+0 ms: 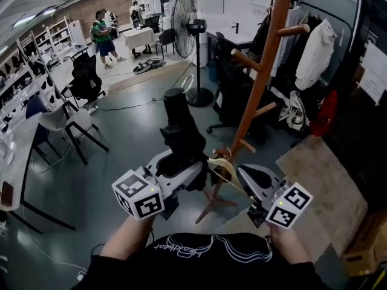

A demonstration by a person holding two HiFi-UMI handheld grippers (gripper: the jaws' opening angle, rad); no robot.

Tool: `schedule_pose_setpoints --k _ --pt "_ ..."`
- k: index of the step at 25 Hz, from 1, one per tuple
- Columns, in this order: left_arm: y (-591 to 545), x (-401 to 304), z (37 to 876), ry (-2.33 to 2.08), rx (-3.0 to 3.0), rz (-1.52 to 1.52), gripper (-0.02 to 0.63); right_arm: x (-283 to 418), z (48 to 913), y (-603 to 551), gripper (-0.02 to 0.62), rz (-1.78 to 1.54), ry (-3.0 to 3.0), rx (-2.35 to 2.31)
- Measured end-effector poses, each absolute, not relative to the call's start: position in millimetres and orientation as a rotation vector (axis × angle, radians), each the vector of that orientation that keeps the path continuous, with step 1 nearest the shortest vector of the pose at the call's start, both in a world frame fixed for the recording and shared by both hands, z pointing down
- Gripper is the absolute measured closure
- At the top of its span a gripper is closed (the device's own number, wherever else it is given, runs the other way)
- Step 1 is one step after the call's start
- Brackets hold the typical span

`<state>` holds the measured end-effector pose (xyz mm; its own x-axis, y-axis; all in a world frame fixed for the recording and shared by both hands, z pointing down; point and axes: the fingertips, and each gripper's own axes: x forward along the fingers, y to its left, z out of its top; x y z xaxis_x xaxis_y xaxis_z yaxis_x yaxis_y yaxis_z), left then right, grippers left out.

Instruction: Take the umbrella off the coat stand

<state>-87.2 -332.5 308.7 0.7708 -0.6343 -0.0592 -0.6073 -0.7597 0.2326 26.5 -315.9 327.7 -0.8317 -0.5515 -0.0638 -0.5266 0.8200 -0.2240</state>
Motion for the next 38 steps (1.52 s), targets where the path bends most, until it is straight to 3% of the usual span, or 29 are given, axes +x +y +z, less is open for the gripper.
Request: schedule_pose_setpoints --k 17,38 --pt "-243.2 -84.2 375.1 -0.755 2.661 -0.136 0.379 10.8 363.6 -245.5 0.594 -0.396 2.812 -0.978" --pt "-203.9 -78.3 386.2 -0.68 2.686 -0.092 0.377 15.6 375.7 -204.4 0.594 -0.406 2.771 -1.041"
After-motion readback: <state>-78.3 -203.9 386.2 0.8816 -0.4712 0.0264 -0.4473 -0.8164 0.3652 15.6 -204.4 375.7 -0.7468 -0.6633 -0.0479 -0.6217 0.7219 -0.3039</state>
